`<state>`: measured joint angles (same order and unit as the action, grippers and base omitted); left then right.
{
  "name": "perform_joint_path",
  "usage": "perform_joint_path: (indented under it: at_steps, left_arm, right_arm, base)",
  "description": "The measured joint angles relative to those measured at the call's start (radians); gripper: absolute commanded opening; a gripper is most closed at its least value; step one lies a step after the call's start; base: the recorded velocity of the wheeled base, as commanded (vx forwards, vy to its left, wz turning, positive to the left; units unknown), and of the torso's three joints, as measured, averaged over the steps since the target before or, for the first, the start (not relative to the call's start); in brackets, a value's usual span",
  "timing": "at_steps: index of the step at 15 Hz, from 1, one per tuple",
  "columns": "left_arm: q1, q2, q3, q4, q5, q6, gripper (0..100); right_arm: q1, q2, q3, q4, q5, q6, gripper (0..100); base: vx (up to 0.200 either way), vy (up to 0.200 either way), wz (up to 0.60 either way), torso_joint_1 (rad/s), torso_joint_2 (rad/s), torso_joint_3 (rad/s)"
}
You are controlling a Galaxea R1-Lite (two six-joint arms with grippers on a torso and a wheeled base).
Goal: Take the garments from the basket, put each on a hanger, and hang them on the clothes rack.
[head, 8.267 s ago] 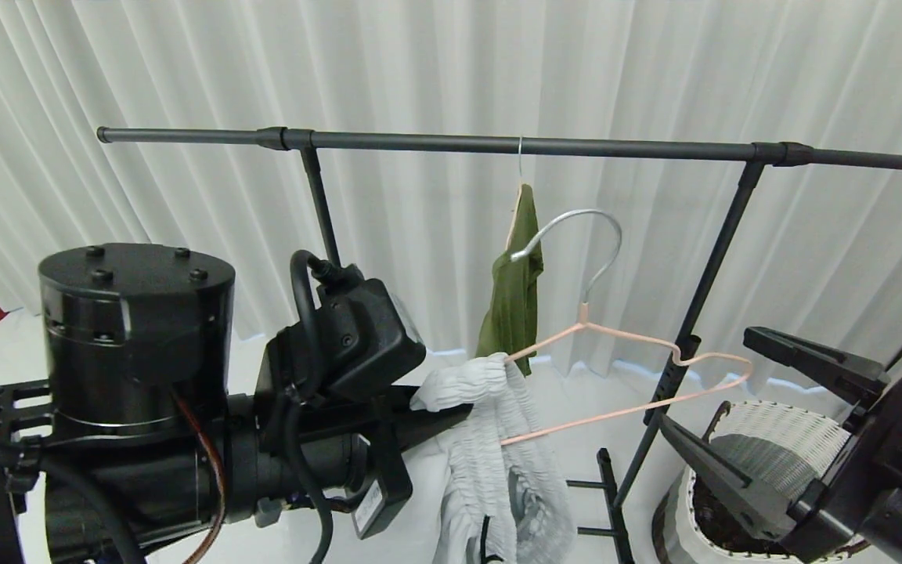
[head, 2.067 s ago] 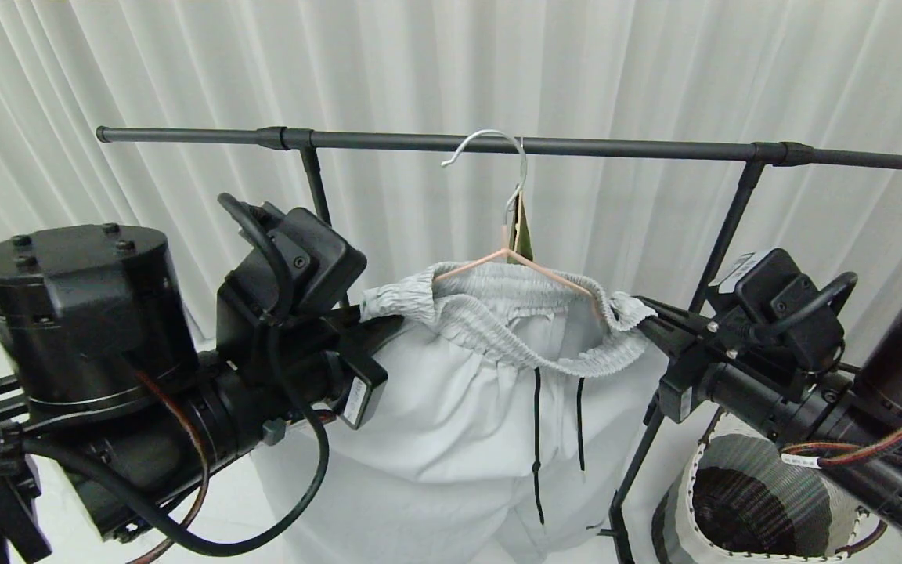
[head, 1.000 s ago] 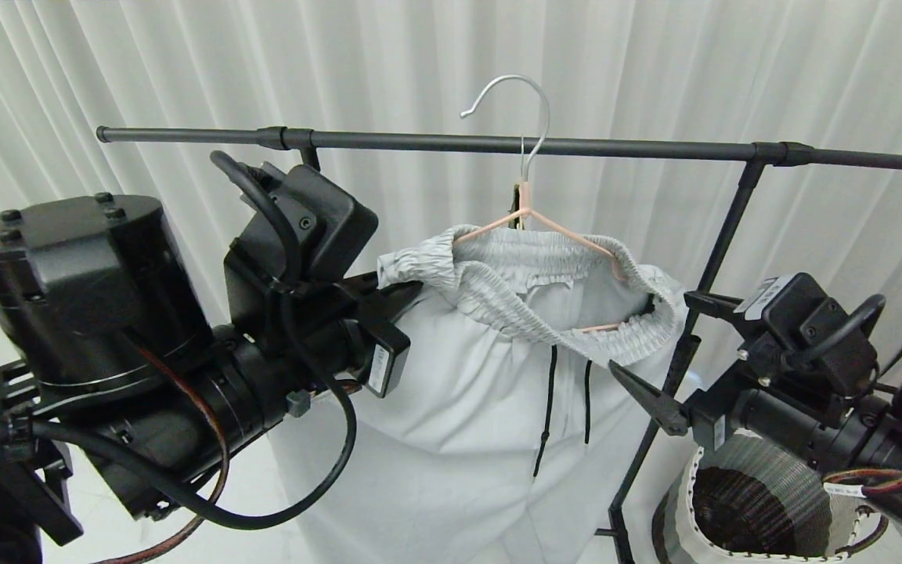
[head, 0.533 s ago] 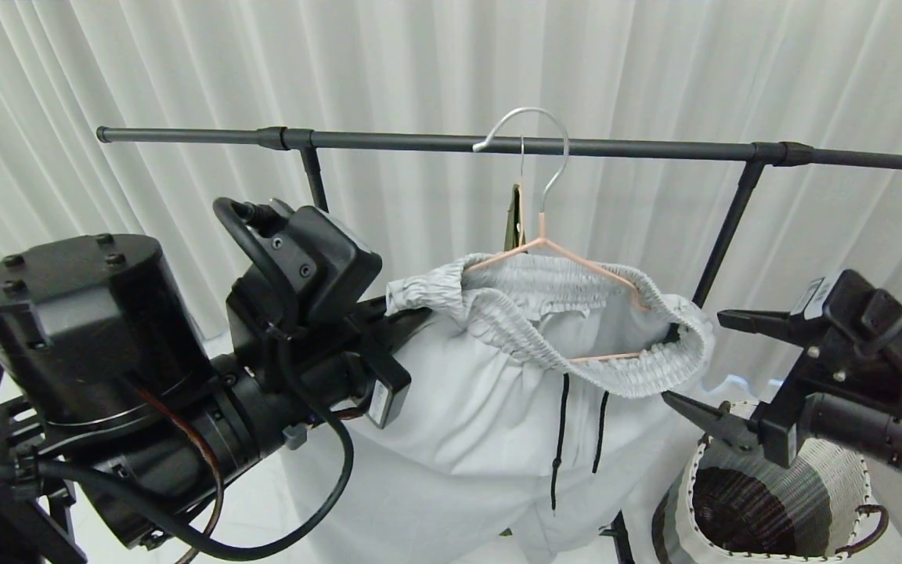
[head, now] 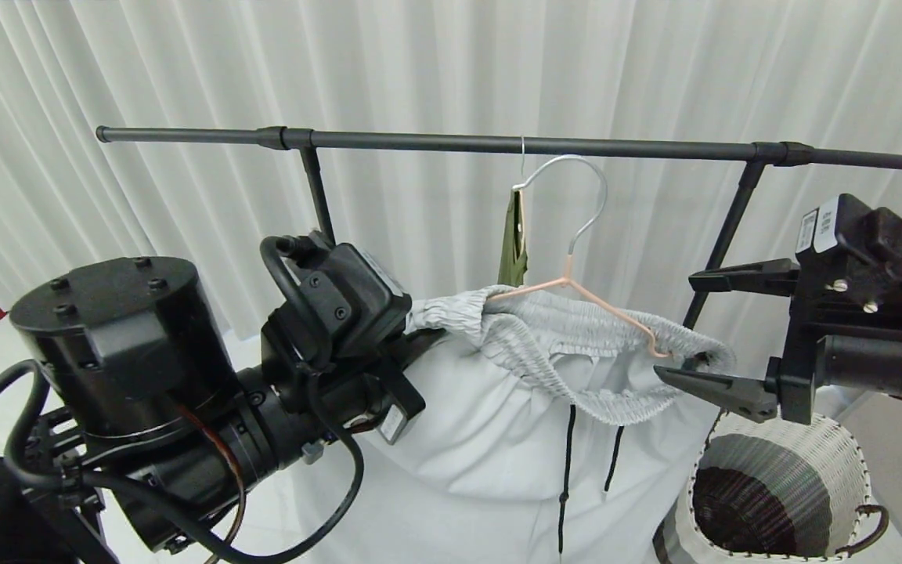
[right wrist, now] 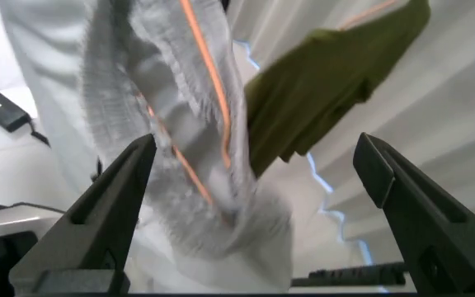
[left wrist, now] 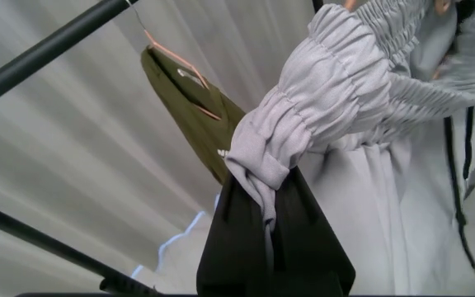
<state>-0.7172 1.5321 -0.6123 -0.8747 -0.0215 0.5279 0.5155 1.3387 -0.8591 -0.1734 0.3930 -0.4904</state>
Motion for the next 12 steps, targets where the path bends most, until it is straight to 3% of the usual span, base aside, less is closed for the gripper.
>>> perform_joint_path:
  at_steps: [7,12]
  left_arm:
    - [0.0,0.01,-0.003,-0.016,0.0,-0.001,0]
    - [-0.031,0.009,-0.003,-0.016,0.0,0.007,0]
  right_arm:
    - [0.052,0.084,-0.158,0.168,0.013,0.0,100]
    - [0.098,0.185,-0.213,0.189,0.019,0.0,100]
  base:
    - [0.0,0.0,0.0,0.0,0.0,0.0]
    - [0.0,0.0,0.0,0.0,0.0,0.0]
